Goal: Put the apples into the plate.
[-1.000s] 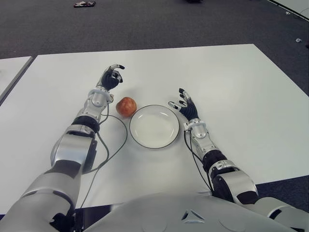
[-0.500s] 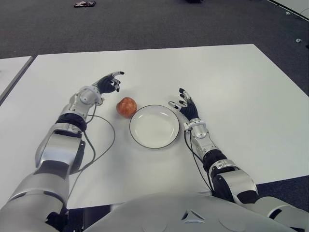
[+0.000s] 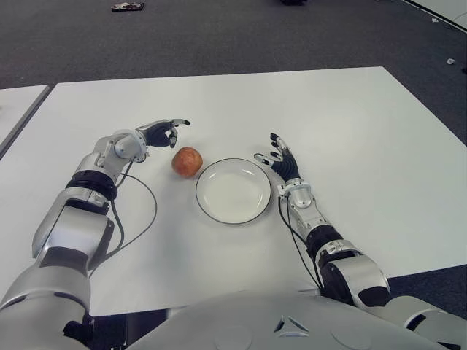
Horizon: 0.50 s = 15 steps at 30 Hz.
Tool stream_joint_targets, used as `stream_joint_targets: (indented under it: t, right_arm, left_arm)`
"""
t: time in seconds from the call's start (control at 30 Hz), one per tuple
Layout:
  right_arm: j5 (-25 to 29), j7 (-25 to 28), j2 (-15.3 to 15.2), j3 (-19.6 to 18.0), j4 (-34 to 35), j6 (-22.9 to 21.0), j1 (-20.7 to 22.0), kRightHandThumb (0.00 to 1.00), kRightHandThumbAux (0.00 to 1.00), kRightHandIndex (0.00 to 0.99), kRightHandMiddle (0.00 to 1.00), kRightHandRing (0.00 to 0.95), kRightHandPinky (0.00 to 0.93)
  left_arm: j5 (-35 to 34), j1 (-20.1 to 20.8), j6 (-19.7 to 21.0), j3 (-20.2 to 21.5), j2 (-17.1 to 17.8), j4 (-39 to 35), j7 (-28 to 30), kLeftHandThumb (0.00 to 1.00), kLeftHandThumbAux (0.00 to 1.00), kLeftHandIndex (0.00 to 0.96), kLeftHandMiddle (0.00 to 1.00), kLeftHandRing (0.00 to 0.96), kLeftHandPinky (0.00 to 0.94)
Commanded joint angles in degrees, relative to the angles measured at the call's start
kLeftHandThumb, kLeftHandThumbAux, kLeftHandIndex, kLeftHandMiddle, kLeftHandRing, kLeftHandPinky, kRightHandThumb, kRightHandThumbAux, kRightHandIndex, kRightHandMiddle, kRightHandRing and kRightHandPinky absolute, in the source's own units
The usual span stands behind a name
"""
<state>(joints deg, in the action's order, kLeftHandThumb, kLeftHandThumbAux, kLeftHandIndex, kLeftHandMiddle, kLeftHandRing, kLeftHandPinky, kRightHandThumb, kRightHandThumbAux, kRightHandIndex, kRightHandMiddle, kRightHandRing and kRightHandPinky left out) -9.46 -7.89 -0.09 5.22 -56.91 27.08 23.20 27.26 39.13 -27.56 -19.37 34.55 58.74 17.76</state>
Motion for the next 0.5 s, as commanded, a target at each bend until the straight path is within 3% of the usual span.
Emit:
stream_joint_targets:
  t: [0.03,0.5]
  right_arm:
    - [-0.4,0.7,0.4,0.4,-2.3,-1.7,-0.5,0.015,0.578,0.000,0.000,0.000,0.000]
    - [-0.6,0.6,0.2,0.4,-3.4,-0.6,-0.3,0.016,0.567,0.000,0.000,0.000,0.000]
  left_arm:
    - [2.0,-1.0,0.7,-1.0,0.4,-1.0,-1.7,0.537,0.206,0.000,0.000,0.000,0.000]
    - [1.0,-0.8,0.9,-0.4,-0.8,1.4,-2.3,0.570,0.243,0.000,0.000,0.000,0.000]
